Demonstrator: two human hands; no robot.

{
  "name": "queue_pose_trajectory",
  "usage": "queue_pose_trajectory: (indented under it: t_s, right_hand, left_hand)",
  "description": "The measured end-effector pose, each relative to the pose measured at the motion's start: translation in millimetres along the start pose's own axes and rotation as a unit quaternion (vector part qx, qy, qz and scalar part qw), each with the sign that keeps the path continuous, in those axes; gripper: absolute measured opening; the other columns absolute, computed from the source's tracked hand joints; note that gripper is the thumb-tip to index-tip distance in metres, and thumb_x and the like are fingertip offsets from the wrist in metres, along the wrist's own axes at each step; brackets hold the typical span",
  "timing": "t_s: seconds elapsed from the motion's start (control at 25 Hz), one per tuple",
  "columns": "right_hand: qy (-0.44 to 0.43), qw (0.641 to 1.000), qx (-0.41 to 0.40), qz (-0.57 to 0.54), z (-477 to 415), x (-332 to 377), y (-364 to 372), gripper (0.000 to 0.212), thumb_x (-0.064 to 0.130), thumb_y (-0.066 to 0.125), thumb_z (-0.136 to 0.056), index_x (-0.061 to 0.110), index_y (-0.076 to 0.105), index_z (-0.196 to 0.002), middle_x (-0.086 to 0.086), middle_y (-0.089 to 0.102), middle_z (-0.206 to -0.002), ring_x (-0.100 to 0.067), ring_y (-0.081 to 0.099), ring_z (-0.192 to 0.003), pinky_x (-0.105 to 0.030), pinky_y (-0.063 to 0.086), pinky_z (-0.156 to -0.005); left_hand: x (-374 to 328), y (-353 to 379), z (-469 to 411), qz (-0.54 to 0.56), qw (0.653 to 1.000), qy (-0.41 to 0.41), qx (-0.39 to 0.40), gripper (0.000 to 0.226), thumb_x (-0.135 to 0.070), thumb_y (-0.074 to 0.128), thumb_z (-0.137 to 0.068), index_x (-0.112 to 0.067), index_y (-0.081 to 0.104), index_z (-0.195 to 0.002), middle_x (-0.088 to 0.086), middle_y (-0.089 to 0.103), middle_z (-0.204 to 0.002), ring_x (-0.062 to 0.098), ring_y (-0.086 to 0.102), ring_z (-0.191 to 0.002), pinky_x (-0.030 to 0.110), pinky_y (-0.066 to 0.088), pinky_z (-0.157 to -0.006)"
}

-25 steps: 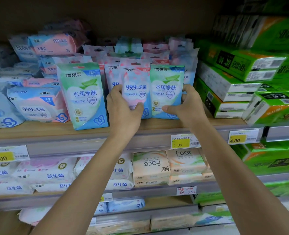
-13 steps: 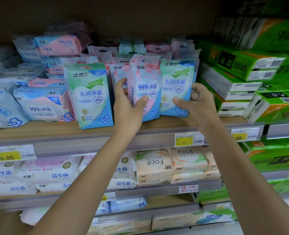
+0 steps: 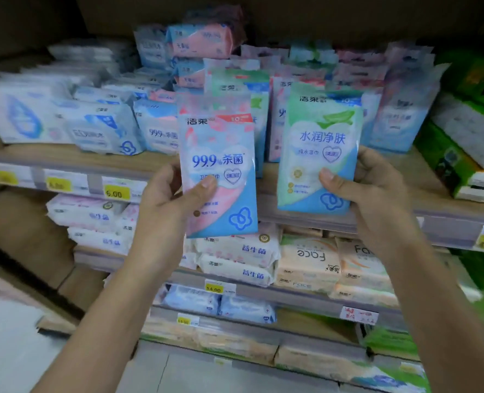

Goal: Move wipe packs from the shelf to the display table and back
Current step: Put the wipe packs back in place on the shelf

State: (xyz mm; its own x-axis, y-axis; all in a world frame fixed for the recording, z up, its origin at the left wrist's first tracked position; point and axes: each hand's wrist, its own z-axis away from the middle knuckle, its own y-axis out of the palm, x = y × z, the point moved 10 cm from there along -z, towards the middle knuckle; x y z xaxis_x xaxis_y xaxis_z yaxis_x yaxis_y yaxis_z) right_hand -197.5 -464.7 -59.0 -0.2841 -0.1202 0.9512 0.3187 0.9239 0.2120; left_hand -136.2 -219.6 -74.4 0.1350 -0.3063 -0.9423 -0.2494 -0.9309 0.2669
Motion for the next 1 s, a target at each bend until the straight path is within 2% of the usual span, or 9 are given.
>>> queue_pose_trajectory:
  t_s: [0.16, 0.24, 0.32, 0.4, 0.6, 0.72, 0.8, 0.92, 1.0]
  right_hand:
    - [0.064, 0.991, 0.115, 0.008, 21.3, -41.4, 43.4, 0.061, 0.012, 0.084, -0.051, 0.016, 0.062, -0.108, -0.005, 0.072, -0.107, -0.022, 0.068, -0.101, -0.036, 0.058, -0.08]
    - [0.099, 0.978, 0.182, 0.01, 43.3, -66.6, 66.8, 0.055, 0.018, 0.081, -0.052, 0.018, 0.063, -0.104, -0.001, 0.074, -0.103, -0.02, 0.069, -0.098, -0.031, 0.058, -0.075]
    - [0.135, 0.96, 0.246, 0.017, 69.7, -91.4, 92.3, 0.047, 0.018, 0.075, -0.058, 0.017, 0.063, -0.103, 0.0, 0.075, -0.097, -0.018, 0.07, -0.093, -0.028, 0.058, -0.07]
    - [0.177, 0.927, 0.33, 0.02, 105.9, -117.5, 131.9, 0.046, 0.011, 0.072, -0.06, 0.012, 0.061, -0.105, -0.004, 0.075, -0.095, -0.02, 0.071, -0.089, -0.03, 0.058, -0.07]
    - [0.228, 0.81, 0.54, 0.021, 231.2, -150.4, 249.4, 0.049, 0.001, 0.079, -0.059, 0.008, 0.06, -0.104, -0.002, 0.076, -0.088, -0.017, 0.072, -0.08, -0.026, 0.057, -0.066]
    - [0.243, 0.74, 0.627, 0.015, 318.7, -152.8, 305.6, 0.045, 0.006, 0.075, -0.06, 0.011, 0.061, -0.103, 0.001, 0.076, -0.088, -0.014, 0.071, -0.081, -0.024, 0.057, -0.068]
    - [0.249, 0.679, 0.69, 0.018, 400.8, -148.4, 345.8, 0.044, 0.009, 0.072, -0.061, 0.011, 0.061, -0.103, -0.001, 0.076, -0.089, -0.017, 0.072, -0.082, -0.028, 0.058, -0.07]
    - [0.247, 0.601, 0.759, 0.026, 512.9, -141.3, 388.3, 0.044, 0.011, 0.073, -0.061, 0.012, 0.061, -0.103, -0.004, 0.075, -0.09, -0.022, 0.072, -0.082, -0.03, 0.059, -0.069]
    - [0.252, 0.564, 0.786, 0.033, 587.5, -139.3, 407.9, 0.046, 0.012, 0.073, -0.061, 0.011, 0.06, -0.106, -0.005, 0.075, -0.09, -0.023, 0.072, -0.081, -0.028, 0.058, -0.066]
  left_hand:
    - [14.1, -45.0, 58.5, 0.001, 0.997, -0.009, -0.082, 0.045, -0.012, 0.061, -0.078, -0.003, 0.055, -0.121, 0.012, 0.068, -0.116, 0.028, 0.067, -0.103, 0.037, 0.056, -0.082]
    - [21.4, -68.5, 102.5, 0.006, 0.988, -0.015, -0.151, 0.045, -0.012, 0.061, -0.078, -0.002, 0.056, -0.122, 0.011, 0.068, -0.116, 0.026, 0.067, -0.102, 0.033, 0.056, -0.079]
    - [28.9, -89.9, 153.6, 0.004, 0.976, -0.023, -0.218, 0.045, -0.013, 0.06, -0.077, -0.004, 0.057, -0.121, 0.01, 0.069, -0.115, 0.024, 0.068, -0.1, 0.03, 0.056, -0.076]
    - [35.6, -116.0, 217.4, -0.002, 0.949, -0.035, -0.314, 0.044, -0.014, 0.062, -0.075, -0.006, 0.059, -0.118, 0.008, 0.071, -0.111, 0.024, 0.07, -0.095, 0.027, 0.056, -0.071]
    - [33.7, -163.7, 398.3, 0.012, 0.841, -0.031, -0.54, 0.041, -0.009, 0.071, -0.07, -0.005, 0.061, -0.11, 0.01, 0.073, -0.105, 0.022, 0.071, -0.087, 0.027, 0.057, -0.066]
    - [16.4, -179.7, 497.3, 0.012, 0.771, -0.005, -0.636, 0.04, -0.016, 0.065, -0.07, -0.009, 0.061, -0.11, 0.006, 0.073, -0.103, 0.018, 0.071, -0.085, 0.024, 0.056, -0.064]
    - [1.2, -187.7, 580.2, 0.015, 0.704, 0.028, -0.71, 0.041, -0.018, 0.064, -0.071, -0.01, 0.06, -0.11, 0.003, 0.073, -0.103, 0.017, 0.07, -0.085, 0.024, 0.056, -0.064]
    - [-12.3, -190.6, 681.3, 0.026, 0.631, 0.064, -0.773, 0.038, -0.014, 0.067, -0.072, -0.009, 0.059, -0.109, 0.005, 0.073, -0.104, 0.021, 0.071, -0.09, 0.026, 0.057, -0.067]
    - [-20.3, -192.1, 749.9, 0.04, 0.582, 0.089, -0.807, 0.036, -0.008, 0.069, -0.075, -0.008, 0.059, -0.109, 0.005, 0.073, -0.104, 0.02, 0.071, -0.089, 0.025, 0.056, -0.065]
